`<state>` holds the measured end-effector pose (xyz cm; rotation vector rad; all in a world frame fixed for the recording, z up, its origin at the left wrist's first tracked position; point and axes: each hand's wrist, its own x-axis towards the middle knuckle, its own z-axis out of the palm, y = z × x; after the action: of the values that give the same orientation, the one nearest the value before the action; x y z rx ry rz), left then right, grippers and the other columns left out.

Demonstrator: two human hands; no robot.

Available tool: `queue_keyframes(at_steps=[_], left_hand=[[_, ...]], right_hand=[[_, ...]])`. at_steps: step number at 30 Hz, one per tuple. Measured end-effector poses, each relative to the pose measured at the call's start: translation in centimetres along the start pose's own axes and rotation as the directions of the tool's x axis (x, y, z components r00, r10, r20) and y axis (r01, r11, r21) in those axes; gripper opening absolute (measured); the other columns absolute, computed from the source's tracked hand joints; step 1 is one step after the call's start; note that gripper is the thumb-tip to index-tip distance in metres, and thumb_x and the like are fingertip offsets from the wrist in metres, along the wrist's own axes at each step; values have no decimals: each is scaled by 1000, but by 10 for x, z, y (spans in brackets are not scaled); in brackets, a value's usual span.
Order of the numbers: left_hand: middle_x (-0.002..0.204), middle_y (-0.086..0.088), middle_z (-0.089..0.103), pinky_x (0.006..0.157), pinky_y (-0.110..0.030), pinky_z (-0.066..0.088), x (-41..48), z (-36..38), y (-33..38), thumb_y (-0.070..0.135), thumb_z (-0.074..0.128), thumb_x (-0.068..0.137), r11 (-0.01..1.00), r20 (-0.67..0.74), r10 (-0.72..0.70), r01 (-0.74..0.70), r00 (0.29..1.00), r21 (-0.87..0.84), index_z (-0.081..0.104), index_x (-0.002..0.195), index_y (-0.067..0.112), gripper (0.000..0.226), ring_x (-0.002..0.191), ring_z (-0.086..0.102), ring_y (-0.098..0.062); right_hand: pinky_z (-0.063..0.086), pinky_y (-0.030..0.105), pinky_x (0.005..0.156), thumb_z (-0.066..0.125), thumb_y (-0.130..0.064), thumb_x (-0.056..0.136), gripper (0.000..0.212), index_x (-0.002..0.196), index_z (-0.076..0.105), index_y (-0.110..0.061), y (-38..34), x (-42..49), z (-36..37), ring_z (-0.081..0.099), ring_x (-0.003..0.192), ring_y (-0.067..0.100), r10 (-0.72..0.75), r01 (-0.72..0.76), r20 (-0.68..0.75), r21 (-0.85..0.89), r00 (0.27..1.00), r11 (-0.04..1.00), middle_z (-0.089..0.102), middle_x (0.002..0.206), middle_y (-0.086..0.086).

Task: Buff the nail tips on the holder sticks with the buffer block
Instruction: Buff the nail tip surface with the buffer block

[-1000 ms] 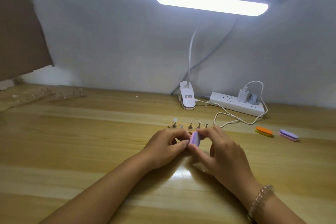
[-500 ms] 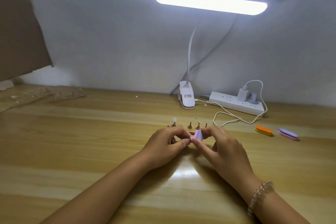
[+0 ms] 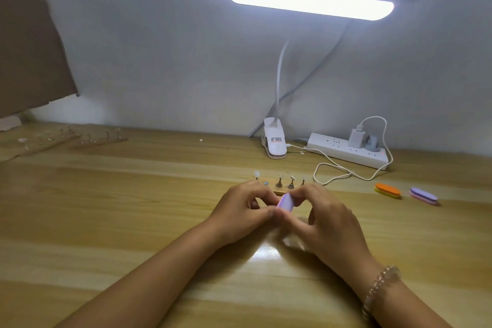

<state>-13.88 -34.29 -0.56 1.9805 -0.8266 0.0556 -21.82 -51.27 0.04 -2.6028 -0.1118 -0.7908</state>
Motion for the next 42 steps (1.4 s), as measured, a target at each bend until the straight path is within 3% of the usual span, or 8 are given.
queue_keyframes(at_steps=[6, 10, 17, 23, 26, 33, 36, 42], left_hand=[[81, 14, 59, 60, -9, 35, 0, 0, -1, 5, 74, 83, 1000, -4, 9, -9, 1000, -23, 75, 83, 27, 23, 61, 50, 7], [84, 12, 61, 61, -11, 34, 1, 0, -3, 11, 76, 84, 999, -29, 5, -6, 1000, -32, 75, 85, 29, 18, 60, 49, 6], [90, 10, 71, 70, -17, 44, 2, 0, -4, 8, 66, 92, 999, 17, -1, 2, 1000, -49, 77, 97, 17, 15, 77, 62, -8], [88, 5, 72, 77, -36, 51, 1, 1, -5, 9, 62, 94, 1000, 33, 5, -5, 999, -20, 73, 97, 14, 13, 82, 63, -15], [91, 2, 73, 83, -42, 52, 0, 0, -4, 12, 62, 95, 999, 30, 5, -4, 1000, -43, 73, 97, 15, 12, 88, 67, -17], [90, 4, 71, 83, -42, 51, 0, 0, -2, 21, 56, 91, 1000, 60, -3, 4, 998, -26, 72, 96, 18, 17, 87, 65, -17], [90, 7, 70, 84, -41, 51, 0, 0, -2, 17, 59, 95, 1000, 57, 1, 0, 998, -24, 72, 94, 26, 16, 89, 65, -17], [89, 8, 71, 80, -37, 52, 1, 1, -5, 13, 61, 96, 1000, 49, -10, 10, 999, 4, 73, 96, 20, 14, 88, 65, -15]], right_hand=[[41, 28, 49, 59, -67, 77, 37, 91, 57, -32, -4, -5, 0, 45, 58, 6, -103, 103, 2, -55, 995, 993, 55, 88, -17], [46, 32, 58, 60, -65, 78, 36, 92, 58, -32, 2, 2, -1, 44, 63, 3, 20, -19, -32, 11, 999, 1000, 59, 92, -16], [37, 25, 55, 62, -64, 77, 37, 95, 61, -33, 0, -1, -1, 41, 57, -7, -21, 22, -16, 53, 1000, 998, 58, 91, -19], [45, 30, 48, 62, -59, 80, 37, 103, 61, -30, -5, -5, -1, 51, 57, 6, -105, 106, 7, -44, 994, 993, 58, 96, -16], [46, 31, 58, 64, -58, 81, 33, 101, 60, -32, 0, 1, -2, 48, 63, 5, 35, -35, -22, -18, 999, 999, 59, 95, -17], [46, 30, 47, 61, -59, 80, 38, 103, 62, -29, -4, -3, 0, 37, 59, -3, -93, 92, -23, -49, 995, 995, 60, 95, -15], [47, 32, 55, 60, -61, 80, 36, 101, 60, -32, 2, 2, -1, 44, 61, 2, 19, -20, -53, -28, 998, 999, 59, 95, -15], [46, 32, 50, 59, -61, 81, 33, 96, 59, -33, -1, -1, 2, 57, 61, 11, -40, 37, -38, -82, 998, 996, 59, 91, -16]])
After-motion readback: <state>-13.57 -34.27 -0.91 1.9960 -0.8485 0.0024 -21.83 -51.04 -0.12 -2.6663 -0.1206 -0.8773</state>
